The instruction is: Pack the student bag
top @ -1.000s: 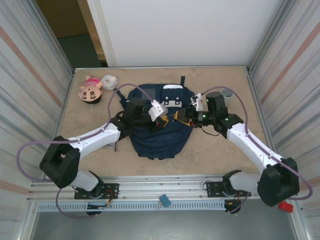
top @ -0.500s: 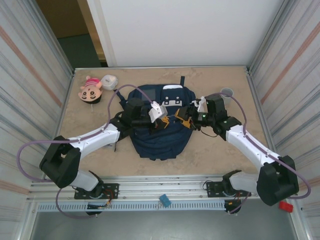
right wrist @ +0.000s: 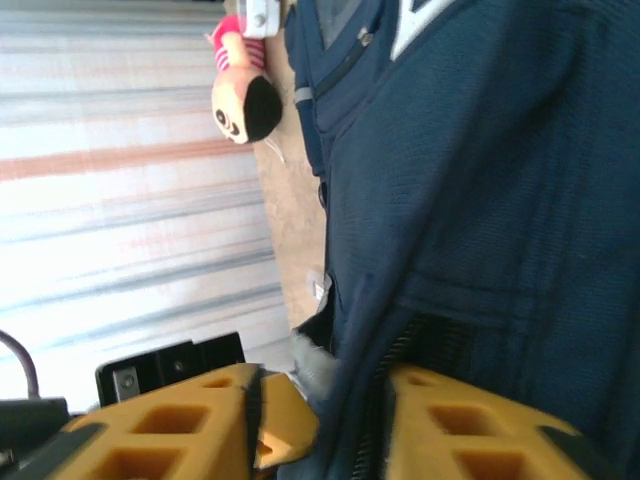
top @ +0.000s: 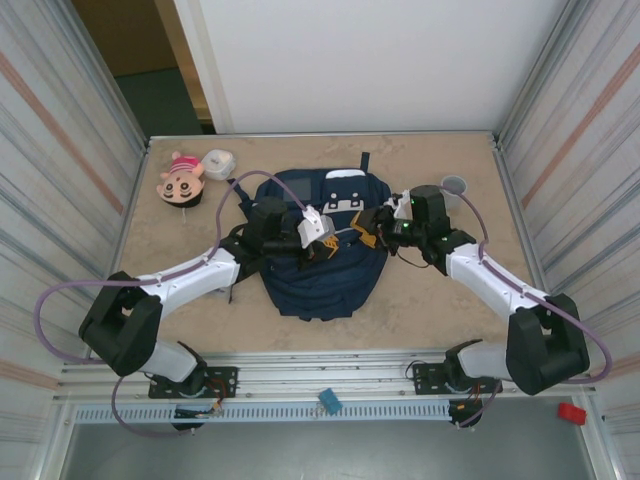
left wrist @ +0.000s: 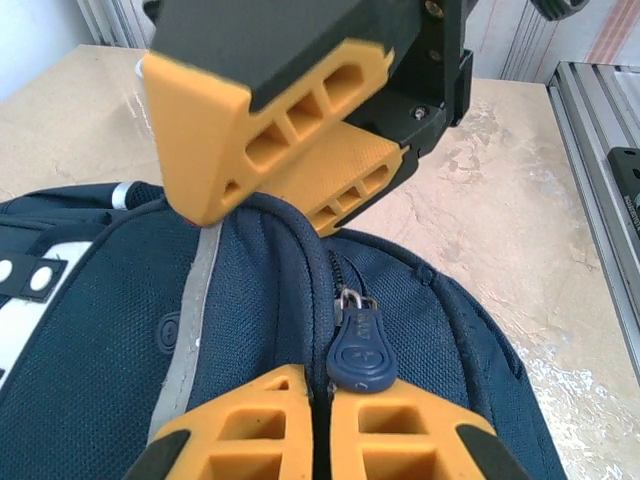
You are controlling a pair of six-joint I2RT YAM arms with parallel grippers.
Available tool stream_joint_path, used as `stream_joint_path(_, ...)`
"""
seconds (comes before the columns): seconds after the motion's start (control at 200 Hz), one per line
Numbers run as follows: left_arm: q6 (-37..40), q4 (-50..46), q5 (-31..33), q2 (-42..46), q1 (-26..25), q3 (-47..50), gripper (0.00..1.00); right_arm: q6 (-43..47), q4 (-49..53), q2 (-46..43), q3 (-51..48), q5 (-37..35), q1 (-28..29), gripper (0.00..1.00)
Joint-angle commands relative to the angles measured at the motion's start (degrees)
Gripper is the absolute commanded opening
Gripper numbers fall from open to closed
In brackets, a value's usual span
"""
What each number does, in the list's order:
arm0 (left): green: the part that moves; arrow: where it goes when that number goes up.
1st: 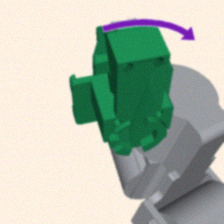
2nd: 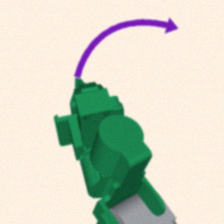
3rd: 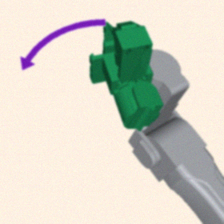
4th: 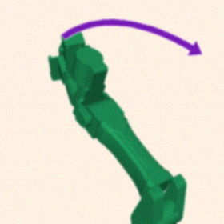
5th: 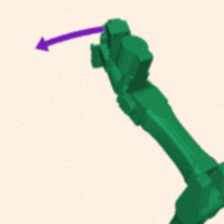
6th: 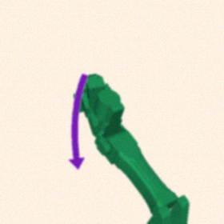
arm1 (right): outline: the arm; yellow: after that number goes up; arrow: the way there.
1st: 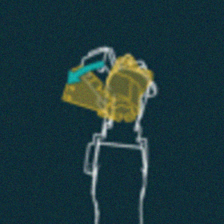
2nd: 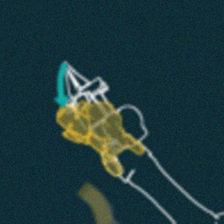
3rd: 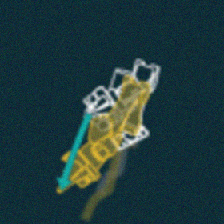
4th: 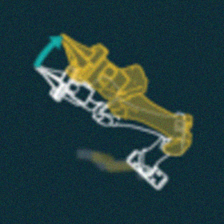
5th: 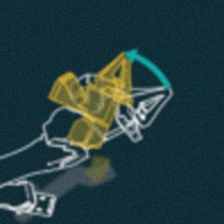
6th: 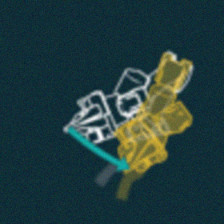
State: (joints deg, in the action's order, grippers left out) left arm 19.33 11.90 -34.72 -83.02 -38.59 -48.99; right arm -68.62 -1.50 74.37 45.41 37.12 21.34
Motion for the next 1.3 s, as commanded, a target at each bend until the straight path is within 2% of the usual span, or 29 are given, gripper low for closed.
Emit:
stream_joint_path(0.0, 1.58, 1.99, -5.46, 2.52, -1.27, 0.2, 0.1, -0.98, -4.29, 0.35, -0.89, -1.07, 0.09, 0.18)
stream_joint_path(0.155, -1.94, 1.8, -3.99, 5.12, -1.49, 2.51, 0.21, -0.23, -4.17, -1.23, -0.68, -2.21, 1.02, 0.0)
stream_joint_path(0.21, -4.73, 1.69, -1.92, 6.9, -1.63, 3.41, 0.26, -0.13, -4.04, -1.8, -0.67, -3.02, 1.63, 0.0)
stream_joint_path(0.271, -9.13, 0.14, 1.02, 9.03, -1.75, 3.68, 0.42, -0.07, -4.04, -2.29, -0.6, -3.93, 2.35, 0.0)
stream_joint_path(0.311, -11.27, -2.47, 2.54, 10.39, -1.87, 3.28, 0.49, -0.11, -3.96, -2.46, -0.51, -4.25, 2.78, 0.0)
stream_joint_path(0.411, -18.59, -9.05, 9.2, 14.04, -3.17, 2.42, 0.57, 0.04, -3.7, -2.82, 0.11, -4.94, 3.78, 0.0)
stream_joint_path(0.566, -35.84, -14.11, 15.97, 19.07, -6.73, 3.64, 0.6, 1.01, -1.9, -2.94, 1.43, -6.2, 5.09, 0.0)
stream_joint_path(0.686, -44.21, -21.28, 24.79, 21.08, -11.34, 4.03, 0.6, 1.0, -1.97, -2.9, 1.85, -6.46, 5.64, 0.0)
stream_joint_path(0.837, -53.41, -25.99, 28.35, 21.44, -12.36, 4.6, 0.6, 3.05, -1.92, -2.85, 2.62, -5.85, 6.25, 0.0)
stream_joint_path(1.027, -55.34, -21.81, 28.61, 19.4, -12.31, 6.07, 0.61, 3.29, -1.77, -2.69, 3.37, -5.64, 7.02, 0.0)
stream_joint_path(1.298, -51.85, -14.16, 27.93, 12.2, -12.26, 4.15, 0.63, 3.23, -2.0, -2.46, 4.07, -5.57, 8.44, 0.0)
